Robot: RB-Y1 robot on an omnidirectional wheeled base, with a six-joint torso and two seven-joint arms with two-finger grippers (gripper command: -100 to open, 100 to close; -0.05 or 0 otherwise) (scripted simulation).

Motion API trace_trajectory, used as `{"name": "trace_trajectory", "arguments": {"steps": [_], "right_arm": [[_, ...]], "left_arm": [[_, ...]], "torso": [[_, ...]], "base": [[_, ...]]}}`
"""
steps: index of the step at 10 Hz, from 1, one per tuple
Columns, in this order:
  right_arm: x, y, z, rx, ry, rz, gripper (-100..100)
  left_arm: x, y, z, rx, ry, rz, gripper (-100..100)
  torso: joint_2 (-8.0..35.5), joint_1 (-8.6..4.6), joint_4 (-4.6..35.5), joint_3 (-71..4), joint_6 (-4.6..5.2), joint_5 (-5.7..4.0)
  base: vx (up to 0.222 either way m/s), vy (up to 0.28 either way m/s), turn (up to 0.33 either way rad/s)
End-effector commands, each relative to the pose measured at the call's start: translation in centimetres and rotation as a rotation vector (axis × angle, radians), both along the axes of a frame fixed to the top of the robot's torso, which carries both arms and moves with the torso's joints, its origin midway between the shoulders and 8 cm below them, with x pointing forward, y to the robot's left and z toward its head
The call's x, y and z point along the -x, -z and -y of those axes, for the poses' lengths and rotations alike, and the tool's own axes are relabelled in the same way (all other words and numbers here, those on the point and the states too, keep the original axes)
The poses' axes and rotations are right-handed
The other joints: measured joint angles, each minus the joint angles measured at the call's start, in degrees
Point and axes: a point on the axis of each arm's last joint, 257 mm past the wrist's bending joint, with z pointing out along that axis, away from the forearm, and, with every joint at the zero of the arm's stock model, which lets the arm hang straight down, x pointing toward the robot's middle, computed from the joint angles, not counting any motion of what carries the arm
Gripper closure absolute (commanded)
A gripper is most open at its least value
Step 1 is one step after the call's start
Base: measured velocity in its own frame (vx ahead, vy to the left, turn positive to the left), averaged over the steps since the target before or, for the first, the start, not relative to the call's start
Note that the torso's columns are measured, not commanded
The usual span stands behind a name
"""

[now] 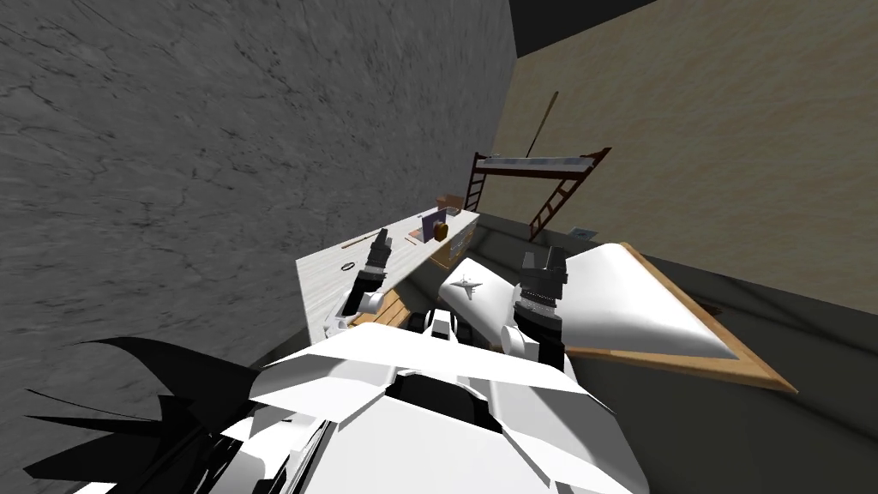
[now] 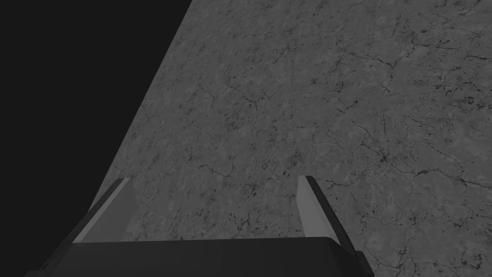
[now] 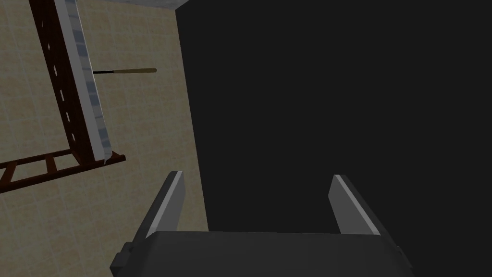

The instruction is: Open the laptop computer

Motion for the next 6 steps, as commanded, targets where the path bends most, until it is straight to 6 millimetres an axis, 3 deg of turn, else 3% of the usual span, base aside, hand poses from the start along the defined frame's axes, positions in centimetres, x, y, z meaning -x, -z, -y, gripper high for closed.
{"name": "trace_trajectory", "arguments": {"steps": [1, 6], "right_arm": [[0.0, 0.0, 0.0, 0.000, 0.000, 0.000, 0], [0.0, 0.0, 0.0, 0.000, 0.000, 0.000, 0]], "left_arm": [[-1.9, 2.2, -1.5, -0.030, -0.013, -0.069, -100], [-5.2, 6.0, -5.3, -0.073, -0.057, -0.200, -100]], "torso": [[0.0, -0.04, 0.0, 0.0, 0.02, -0.01], [0.0, -0.02, 0.0, 0.0, 0.00, -0.01]], "base": [[0.040, 0.024, -0.247], [0.039, 0.035, -0.243]]}}
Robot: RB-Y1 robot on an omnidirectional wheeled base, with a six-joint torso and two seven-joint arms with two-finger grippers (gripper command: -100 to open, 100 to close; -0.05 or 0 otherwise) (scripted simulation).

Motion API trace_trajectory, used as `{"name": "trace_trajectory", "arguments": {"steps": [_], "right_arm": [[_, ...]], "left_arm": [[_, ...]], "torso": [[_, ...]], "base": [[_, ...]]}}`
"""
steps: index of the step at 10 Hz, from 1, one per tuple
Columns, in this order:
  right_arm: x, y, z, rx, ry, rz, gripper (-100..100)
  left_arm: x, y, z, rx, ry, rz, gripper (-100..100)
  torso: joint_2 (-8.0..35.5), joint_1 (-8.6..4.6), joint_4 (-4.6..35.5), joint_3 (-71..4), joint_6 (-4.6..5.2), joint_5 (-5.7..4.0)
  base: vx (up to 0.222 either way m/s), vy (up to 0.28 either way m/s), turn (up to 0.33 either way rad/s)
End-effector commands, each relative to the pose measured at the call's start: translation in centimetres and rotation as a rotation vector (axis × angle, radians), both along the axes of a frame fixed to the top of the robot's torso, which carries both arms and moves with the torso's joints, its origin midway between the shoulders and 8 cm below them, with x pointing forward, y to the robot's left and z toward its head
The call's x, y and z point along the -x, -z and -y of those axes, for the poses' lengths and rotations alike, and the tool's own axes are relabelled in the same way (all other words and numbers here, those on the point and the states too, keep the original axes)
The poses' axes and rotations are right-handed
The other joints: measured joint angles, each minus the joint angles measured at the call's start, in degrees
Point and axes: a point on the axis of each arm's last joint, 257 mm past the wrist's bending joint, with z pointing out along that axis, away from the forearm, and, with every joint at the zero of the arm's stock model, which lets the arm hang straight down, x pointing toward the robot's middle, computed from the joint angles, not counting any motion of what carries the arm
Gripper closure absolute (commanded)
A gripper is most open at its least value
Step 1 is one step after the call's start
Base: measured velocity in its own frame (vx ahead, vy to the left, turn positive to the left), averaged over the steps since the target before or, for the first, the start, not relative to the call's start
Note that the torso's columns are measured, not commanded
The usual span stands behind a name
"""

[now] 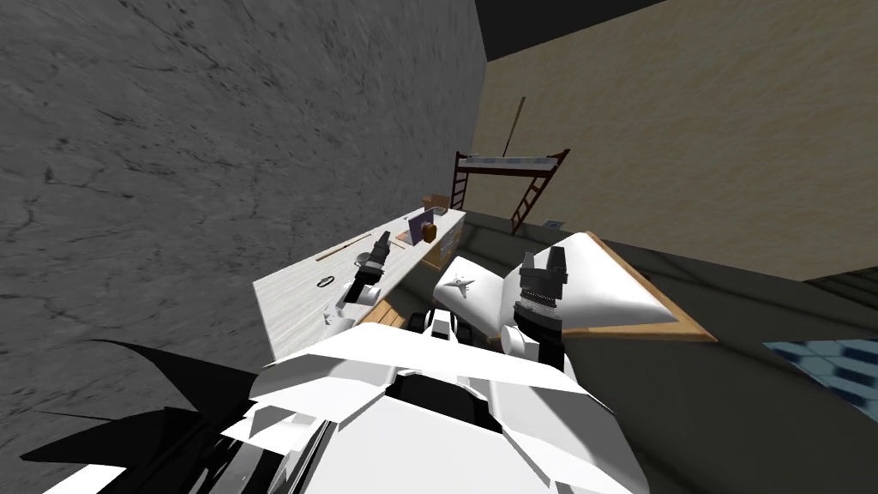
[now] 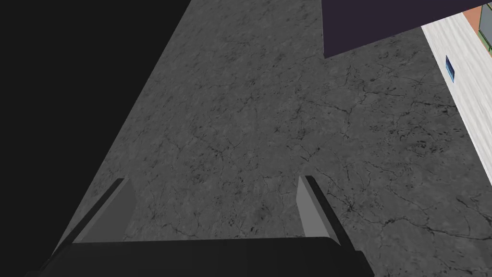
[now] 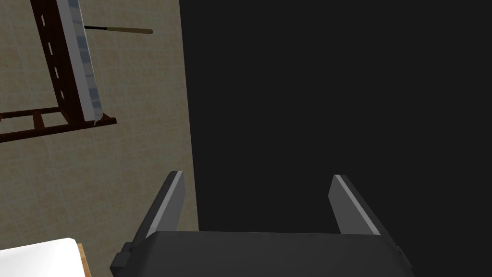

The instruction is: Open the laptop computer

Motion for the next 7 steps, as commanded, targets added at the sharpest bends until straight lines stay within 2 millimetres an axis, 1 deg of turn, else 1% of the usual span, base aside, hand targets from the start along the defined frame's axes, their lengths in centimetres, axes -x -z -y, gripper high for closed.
{"name": "trace_trajectory", "arguments": {"steps": [1, 5, 7], "right_arm": [[0.0, 0.0, 0.0, 0.000, 0.000, 0.000, 0], [0.0, 0.0, 0.0, 0.000, 0.000, 0.000, 0], [0.0, 0.0, 0.0, 0.000, 0.000, 0.000, 0]], "left_arm": [[-1.7, 2.1, -2.3, -0.018, -0.029, -0.070, -100], [-3.9, 4.5, -5.8, -0.033, -0.077, -0.162, -100], [-4.8, 5.5, -7.4, -0.038, -0.101, -0.202, -100]], "torso": [[0.0, 0.01, 0.0, 0.0, 0.02, 0.01], [0.0, -0.01, 0.0, 0.0, 0.00, 0.00], [0.0, 0.00, 0.0, 0.0, 0.03, 0.00]], "base": [[0.051, 0.045, -0.233], [0.038, 0.044, -0.213], [0.030, 0.048, -0.259]]}}
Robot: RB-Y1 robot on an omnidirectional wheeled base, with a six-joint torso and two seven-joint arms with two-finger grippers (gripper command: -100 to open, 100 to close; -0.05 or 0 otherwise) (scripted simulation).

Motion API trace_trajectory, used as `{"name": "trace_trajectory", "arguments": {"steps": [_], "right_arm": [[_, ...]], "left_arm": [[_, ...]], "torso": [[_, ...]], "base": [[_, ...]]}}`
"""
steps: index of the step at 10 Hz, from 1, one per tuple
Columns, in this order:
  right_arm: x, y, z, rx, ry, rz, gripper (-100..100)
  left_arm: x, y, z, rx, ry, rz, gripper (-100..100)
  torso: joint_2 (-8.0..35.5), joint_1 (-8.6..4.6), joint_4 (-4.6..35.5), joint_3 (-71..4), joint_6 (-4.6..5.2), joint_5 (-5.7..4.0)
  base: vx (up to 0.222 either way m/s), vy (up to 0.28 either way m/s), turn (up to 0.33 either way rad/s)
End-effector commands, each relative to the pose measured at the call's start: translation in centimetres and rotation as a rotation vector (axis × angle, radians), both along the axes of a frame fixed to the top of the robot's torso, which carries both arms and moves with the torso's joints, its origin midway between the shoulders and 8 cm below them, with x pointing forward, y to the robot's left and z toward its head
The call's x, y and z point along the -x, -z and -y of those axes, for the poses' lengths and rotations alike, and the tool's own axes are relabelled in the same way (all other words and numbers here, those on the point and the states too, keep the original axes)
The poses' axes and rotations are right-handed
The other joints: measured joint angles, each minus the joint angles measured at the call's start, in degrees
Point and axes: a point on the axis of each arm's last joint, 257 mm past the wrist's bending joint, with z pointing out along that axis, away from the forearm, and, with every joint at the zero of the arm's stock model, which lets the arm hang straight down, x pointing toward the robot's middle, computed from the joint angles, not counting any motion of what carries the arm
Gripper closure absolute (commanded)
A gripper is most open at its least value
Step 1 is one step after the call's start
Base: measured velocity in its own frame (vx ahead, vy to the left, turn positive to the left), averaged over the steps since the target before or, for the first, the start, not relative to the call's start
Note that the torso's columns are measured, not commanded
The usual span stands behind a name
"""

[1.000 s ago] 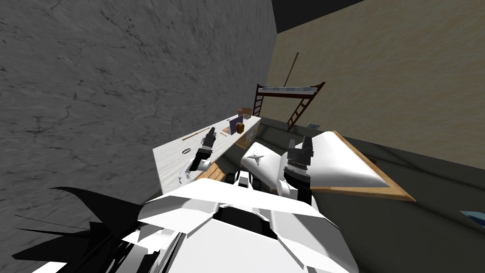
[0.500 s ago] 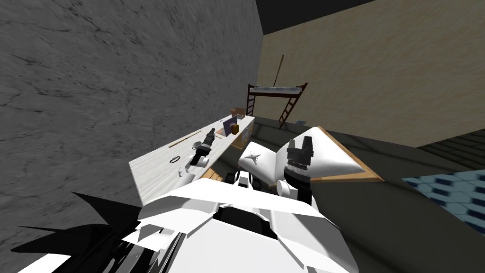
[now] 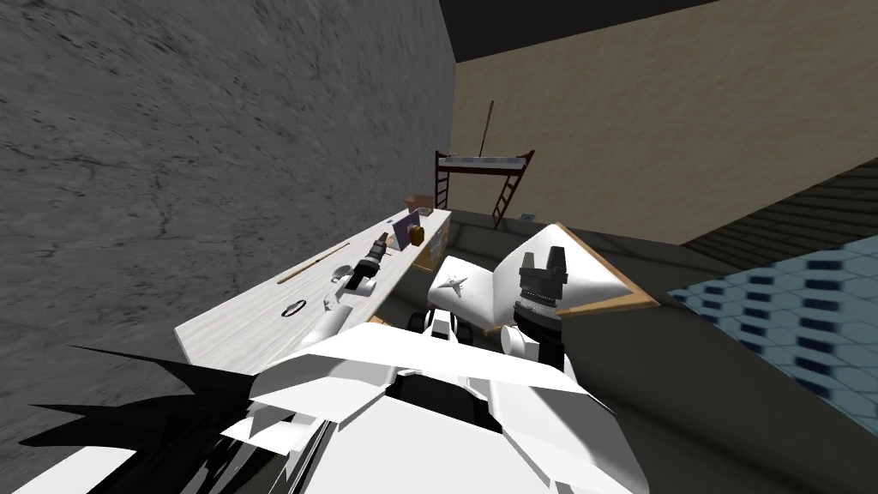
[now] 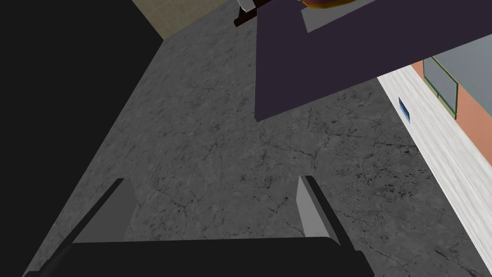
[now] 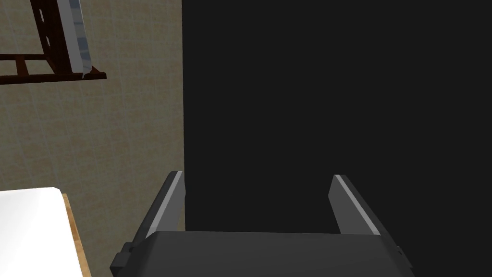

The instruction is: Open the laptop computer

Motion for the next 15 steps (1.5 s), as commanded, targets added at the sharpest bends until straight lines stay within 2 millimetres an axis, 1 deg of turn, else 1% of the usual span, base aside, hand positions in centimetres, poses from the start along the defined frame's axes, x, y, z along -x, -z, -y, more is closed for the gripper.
{"name": "trace_trajectory", "arguments": {"steps": [1, 3, 4, 6, 7, 9, 10, 11, 12, 13, 14, 15], "right_arm": [[0.0, 0.0, 0.0, 0.000, 0.000, 0.000, 0], [0.0, 0.0, 0.0, 0.000, 0.000, 0.000, 0], [0.0, 0.0, 0.0, 0.000, 0.000, 0.000, 0], [0.0, 0.0, 0.0, 0.000, 0.000, 0.000, 0], [0.0, 0.0, 0.0, 0.000, 0.000, 0.000, 0], [0.0, 0.0, 0.0, 0.000, 0.000, 0.000, 0], [0.0, 0.0, 0.0, 0.000, 0.000, 0.000, 0], [0.0, 0.0, 0.0, 0.000, 0.000, 0.000, 0], [0.0, 0.0, 0.0, 0.000, 0.000, 0.000, 0], [0.0, 0.0, 0.0, 0.000, 0.000, 0.000, 0], [0.0, 0.0, 0.0, 0.000, 0.000, 0.000, 0], [0.0, 0.0, 0.0, 0.000, 0.000, 0.000, 0]], "left_arm": [[-1.1, 1.2, -2.2, -0.006, -0.032, -0.053, -100], [-1.7, 1.9, -3.8, -0.011, -0.055, -0.087, -100], [-2.3, 2.5, -5.2, -0.016, -0.076, -0.116, -100], [-2.7, 2.9, -6.6, -0.023, -0.096, -0.141, -100], [-3.1, 3.1, -7.9, -0.030, -0.114, -0.161, -100], [-3.3, 3.2, -8.9, -0.038, -0.129, -0.176, -100], [-3.5, 3.2, -10.0, -0.048, -0.143, -0.190, -100], [-3.5, 3.3, -9.5, -0.043, -0.135, -0.182, -100], [-3.6, 3.3, -9.6, -0.043, -0.137, -0.183, -100], [-3.6, 3.3, -9.6, -0.043, -0.136, -0.183, 100], [-3.9, 3.5, -9.5, 0.036, -0.136, -0.188, 100], [-4.0, 3.6, -9.5, 0.075, -0.135, -0.189, 100]], "torso": [[0.0, 0.01, 0.0, 0.0, -0.02, 0.00], [0.0, 0.01, 0.0, 0.0, -0.02, 0.00], [0.0, -0.02, 0.0, 0.0, -0.01, 0.00], [0.0, 0.01, 0.0, 0.0, -0.03, 0.00], [0.0, -0.02, 0.0, 0.0, -0.03, -0.01], [0.0, -0.01, 0.0, 0.0, -0.03, 0.00], [0.0, -0.04, 0.0, 0.0, -0.02, -0.01], [0.0, -0.04, 0.0, 0.0, 0.00, -0.01], [0.0, -0.06, 0.0, 0.0, -0.05, -0.01], [0.0, -0.06, 0.0, 0.0, -0.02, -0.02], [0.0, -0.06, 0.0, 0.0, 0.01, -0.03], [0.1, 0.28, 0.1, 0.0, 0.00, 0.19]], "base": [[0.028, 0.059, -0.166], [0.028, 0.051, -0.178], [0.029, 0.056, -0.288], [0.021, 0.053, -0.172], [0.021, 0.048, -0.191], [0.018, 0.040, -0.116], [0.015, 0.028, -0.138], [0.007, 0.016, -0.033], [0.000, 0.000, 0.000], [0.000, 0.000, 0.000], [-0.012, 0.077, -0.021], [-0.026, 0.124, -0.033]]}}
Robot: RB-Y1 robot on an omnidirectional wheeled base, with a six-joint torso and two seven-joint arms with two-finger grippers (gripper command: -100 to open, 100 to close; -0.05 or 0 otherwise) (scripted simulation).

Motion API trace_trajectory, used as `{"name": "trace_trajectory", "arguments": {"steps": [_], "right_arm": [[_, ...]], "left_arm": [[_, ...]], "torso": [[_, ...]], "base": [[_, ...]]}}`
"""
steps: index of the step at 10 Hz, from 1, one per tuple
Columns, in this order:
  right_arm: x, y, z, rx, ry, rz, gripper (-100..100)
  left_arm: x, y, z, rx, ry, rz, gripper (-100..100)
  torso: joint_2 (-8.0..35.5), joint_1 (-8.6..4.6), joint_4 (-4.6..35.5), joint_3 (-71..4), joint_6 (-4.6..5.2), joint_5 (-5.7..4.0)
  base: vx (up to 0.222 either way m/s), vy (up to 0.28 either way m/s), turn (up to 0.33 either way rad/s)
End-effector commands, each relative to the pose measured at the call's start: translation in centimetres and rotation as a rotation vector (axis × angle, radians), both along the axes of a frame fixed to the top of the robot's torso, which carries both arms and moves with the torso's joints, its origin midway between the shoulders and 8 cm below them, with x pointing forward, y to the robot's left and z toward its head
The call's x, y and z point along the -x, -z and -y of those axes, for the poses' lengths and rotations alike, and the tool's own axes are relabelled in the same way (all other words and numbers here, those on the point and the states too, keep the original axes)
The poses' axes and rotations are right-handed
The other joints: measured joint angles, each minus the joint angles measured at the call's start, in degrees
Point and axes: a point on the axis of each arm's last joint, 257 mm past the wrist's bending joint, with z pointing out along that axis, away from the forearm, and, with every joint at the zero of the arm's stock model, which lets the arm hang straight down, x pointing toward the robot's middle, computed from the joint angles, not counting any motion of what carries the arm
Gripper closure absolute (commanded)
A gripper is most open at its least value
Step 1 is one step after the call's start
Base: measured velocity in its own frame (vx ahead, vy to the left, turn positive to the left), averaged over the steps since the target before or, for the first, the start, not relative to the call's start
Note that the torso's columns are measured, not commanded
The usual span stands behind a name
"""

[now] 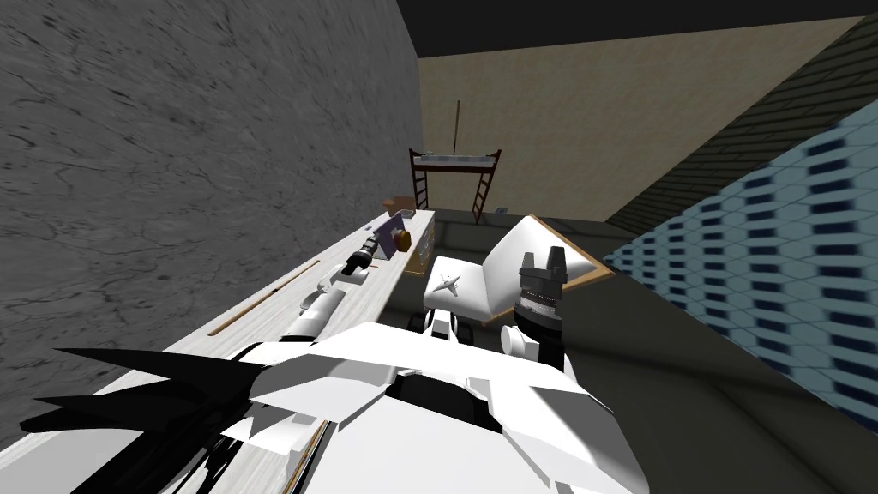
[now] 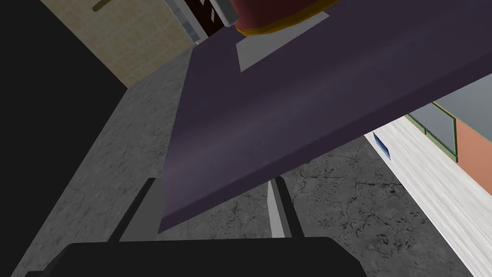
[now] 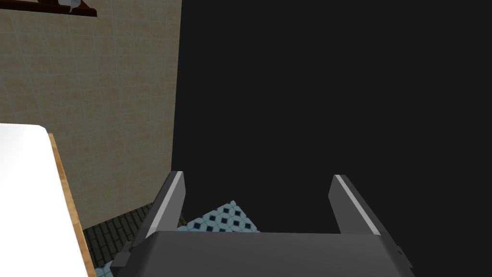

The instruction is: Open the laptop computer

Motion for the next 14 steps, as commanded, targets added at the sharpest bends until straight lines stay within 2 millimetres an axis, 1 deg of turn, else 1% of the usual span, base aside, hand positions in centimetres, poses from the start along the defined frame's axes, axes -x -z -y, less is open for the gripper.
{"name": "trace_trajectory", "arguments": {"steps": [1, 3, 4, 5, 10, 14], "right_arm": [[0.00, 0.00, 0.00, 0.000, 0.000, 0.000, 0], [0.00, 0.01, 0.00, 0.000, 0.000, 0.000, 0], [0.00, 0.01, 0.00, 0.000, 0.000, 0.000, 0], [0.00, 0.00, 0.00, 0.000, 0.000, 0.000, 0], [0.00, 0.00, 0.00, 0.000, 0.000, 0.000, 0], [0.00, 0.00, 0.00, 0.000, 0.000, 0.000, 0]], "left_arm": [[-0.53, 0.29, 0.19, 0.133, -0.009, 0.005, 100], [-0.88, 0.46, 0.40, 0.212, -0.013, 0.007, 100], [-1.06, 0.55, 0.53, 0.251, -0.015, 0.008, 100], [-1.24, 0.64, 0.67, 0.291, -0.017, 0.008, 100], [-1.24, 0.64, 0.67, 0.291, -0.017, 0.008, 100], [-1.24, 0.64, 0.67, 0.291, -0.017, 0.008, 100]], "torso": [[0.0, 0.19, -0.1, 0.0, 0.04, 0.13], [-0.3, -0.05, -0.3, -0.1, -0.01, 0.09], [-0.4, -0.43, -0.4, -0.2, 0.07, 0.02], [-0.4, -0.47, -0.4, -0.3, 0.15, -0.02], [0.1, -0.35, 0.0, 0.0, 0.00, -0.24], [0.0, -0.29, 0.0, 0.0, -0.05, -0.24]], "base": [[-0.031, 0.130, -0.033], [-0.010, 0.058, 0.008], [0.009, 0.007, 0.031], [0.006, 0.005, 0.020], [-0.001, -0.001, -0.002], [-0.002, -0.002, -0.008]]}}
